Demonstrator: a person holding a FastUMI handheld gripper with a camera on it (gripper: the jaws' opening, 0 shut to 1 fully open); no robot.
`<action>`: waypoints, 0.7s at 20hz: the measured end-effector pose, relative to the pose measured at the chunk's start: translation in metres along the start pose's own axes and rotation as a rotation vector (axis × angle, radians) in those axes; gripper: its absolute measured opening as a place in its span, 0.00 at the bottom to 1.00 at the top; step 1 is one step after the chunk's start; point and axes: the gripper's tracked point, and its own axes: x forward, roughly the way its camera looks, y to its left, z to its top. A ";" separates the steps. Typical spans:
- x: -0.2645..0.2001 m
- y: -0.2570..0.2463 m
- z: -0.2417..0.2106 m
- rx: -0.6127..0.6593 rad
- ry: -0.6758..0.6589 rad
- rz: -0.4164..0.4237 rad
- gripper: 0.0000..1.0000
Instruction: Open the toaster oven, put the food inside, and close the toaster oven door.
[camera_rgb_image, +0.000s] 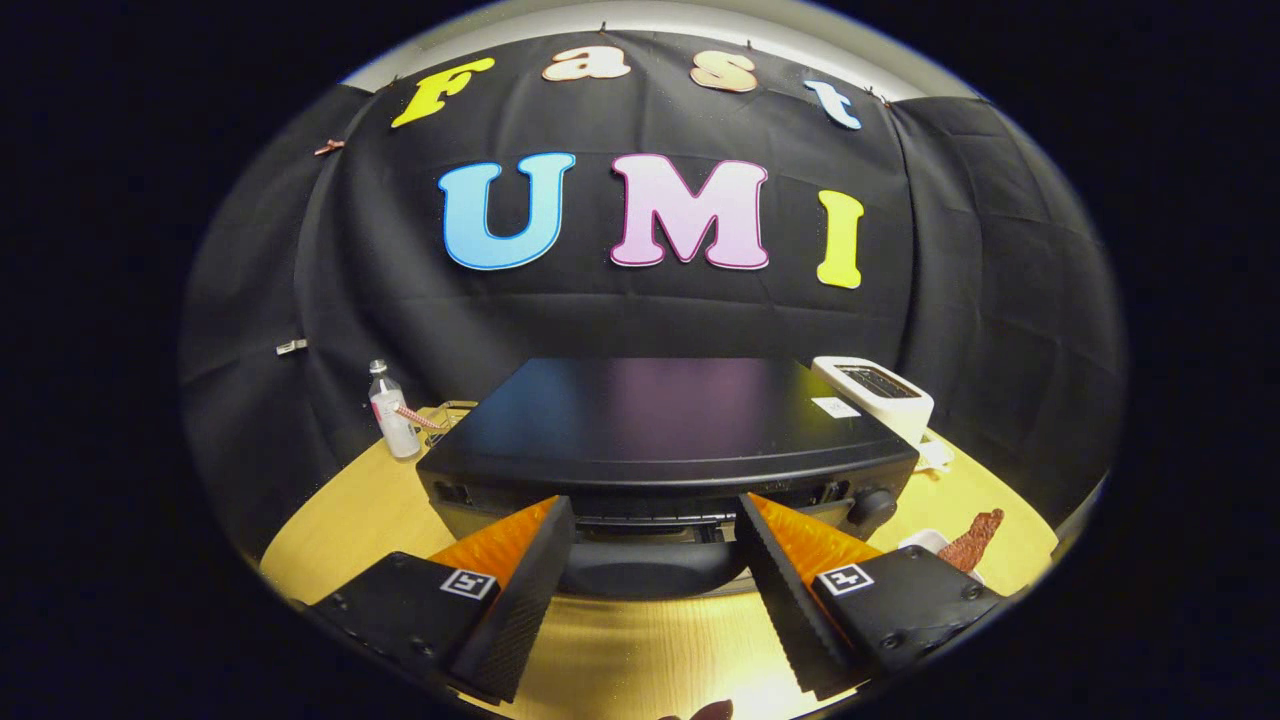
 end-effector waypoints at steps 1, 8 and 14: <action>-0.006 0.000 -0.006 0.004 0.010 0.001 1.00; -0.049 -0.003 -0.060 0.049 0.125 0.018 1.00; -0.065 -0.006 -0.105 -0.013 0.239 0.018 1.00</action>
